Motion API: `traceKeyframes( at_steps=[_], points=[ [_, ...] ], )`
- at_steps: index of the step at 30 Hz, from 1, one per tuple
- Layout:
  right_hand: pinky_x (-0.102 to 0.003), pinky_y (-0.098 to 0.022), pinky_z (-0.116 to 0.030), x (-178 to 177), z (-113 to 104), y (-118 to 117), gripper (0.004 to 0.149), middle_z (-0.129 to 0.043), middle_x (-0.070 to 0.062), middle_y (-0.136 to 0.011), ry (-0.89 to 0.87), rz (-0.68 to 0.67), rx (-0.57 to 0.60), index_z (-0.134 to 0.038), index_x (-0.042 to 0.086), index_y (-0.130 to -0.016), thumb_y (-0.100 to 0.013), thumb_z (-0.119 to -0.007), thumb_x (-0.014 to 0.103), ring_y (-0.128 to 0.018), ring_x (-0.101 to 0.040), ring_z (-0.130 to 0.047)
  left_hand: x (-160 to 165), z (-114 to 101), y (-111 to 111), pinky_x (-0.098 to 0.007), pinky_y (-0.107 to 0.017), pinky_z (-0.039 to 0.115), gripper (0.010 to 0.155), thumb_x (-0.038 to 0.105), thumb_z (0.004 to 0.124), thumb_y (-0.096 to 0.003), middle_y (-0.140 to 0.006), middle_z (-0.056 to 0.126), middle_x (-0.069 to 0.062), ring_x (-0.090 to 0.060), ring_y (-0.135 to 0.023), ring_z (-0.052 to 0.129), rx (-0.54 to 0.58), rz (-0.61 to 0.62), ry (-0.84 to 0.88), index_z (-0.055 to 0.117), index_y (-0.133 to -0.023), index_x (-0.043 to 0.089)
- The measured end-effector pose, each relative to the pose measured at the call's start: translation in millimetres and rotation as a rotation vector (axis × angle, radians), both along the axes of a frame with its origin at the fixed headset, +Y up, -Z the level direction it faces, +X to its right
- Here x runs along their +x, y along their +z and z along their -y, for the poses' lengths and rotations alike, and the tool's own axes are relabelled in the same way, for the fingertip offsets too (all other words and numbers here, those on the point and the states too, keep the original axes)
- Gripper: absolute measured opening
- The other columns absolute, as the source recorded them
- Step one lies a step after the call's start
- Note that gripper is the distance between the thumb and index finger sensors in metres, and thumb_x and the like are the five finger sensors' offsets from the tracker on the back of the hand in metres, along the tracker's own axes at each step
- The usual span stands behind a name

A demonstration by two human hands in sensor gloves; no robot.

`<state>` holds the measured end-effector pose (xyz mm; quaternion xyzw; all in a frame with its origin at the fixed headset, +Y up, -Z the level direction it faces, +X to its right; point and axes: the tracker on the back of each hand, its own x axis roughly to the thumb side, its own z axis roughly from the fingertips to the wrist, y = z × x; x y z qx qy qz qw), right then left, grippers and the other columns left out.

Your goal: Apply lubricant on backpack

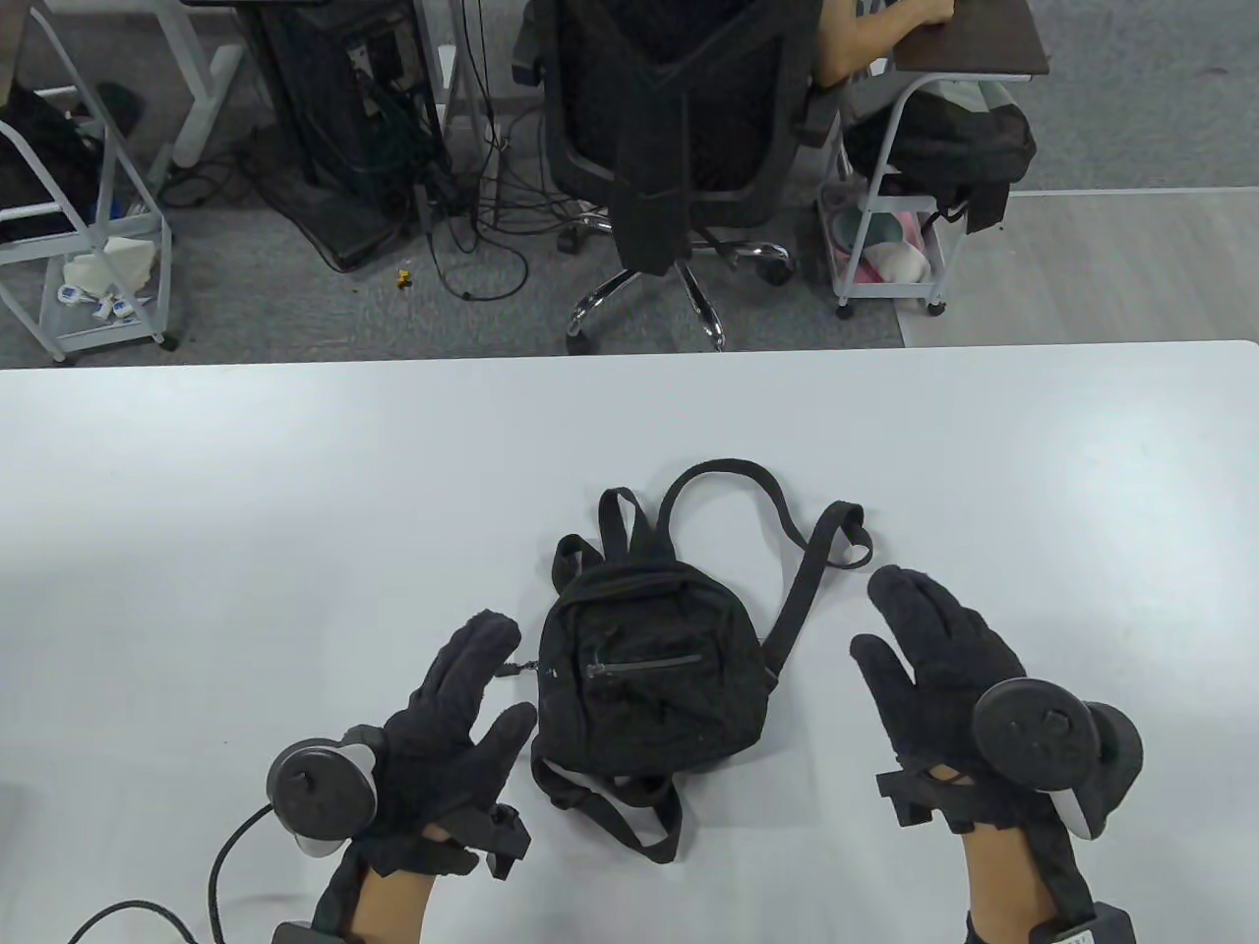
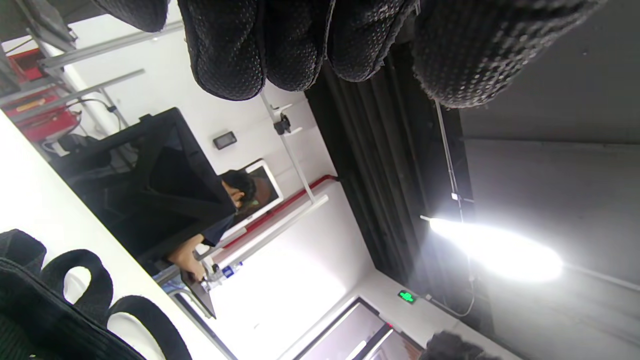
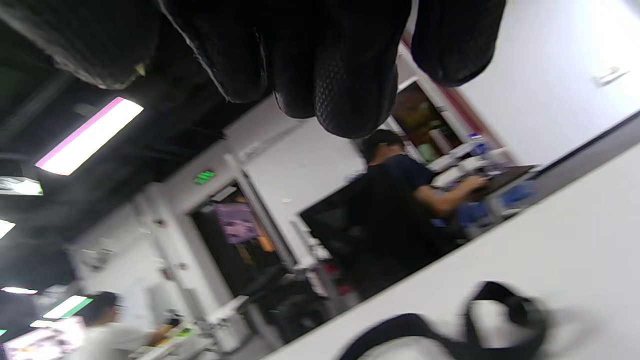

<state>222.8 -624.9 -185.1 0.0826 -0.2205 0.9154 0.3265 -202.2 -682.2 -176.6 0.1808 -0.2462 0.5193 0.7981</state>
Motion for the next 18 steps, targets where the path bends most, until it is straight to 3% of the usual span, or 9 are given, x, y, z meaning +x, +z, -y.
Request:
traceKeyframes(
  at_steps=[9,18],
  points=[
    [-0.057,-0.070,-0.068,-50.7,13.2,6.1,0.065,-0.066,0.000,-0.108,-0.063,-0.337,0.023,-0.064,0.039,-0.102,-0.044,-0.072,0.065,-0.093,-0.029,-0.088,23.2,1.4,6.8,-0.072,-0.070,0.053,0.072,0.050,0.080,-0.0470,-0.110,0.058,-0.023,-0.050,-0.098,0.073,0.019,0.098,-0.045,0.063,-0.106,0.013],
    [-0.058,-0.070,-0.066,-81.4,28.6,7.9,0.066,-0.063,0.000,-0.109,0.052,-0.430,-0.046,-0.062,0.038,-0.103,-0.044,-0.073,0.065,-0.093,-0.028,-0.086,38.5,5.4,10.9,-0.072,-0.071,0.050,0.075,0.055,0.076,-0.0469,-0.112,0.053,-0.024,-0.051,-0.100,0.068,0.016,0.142,-0.081,0.061,-0.107,0.013]
  ],
)
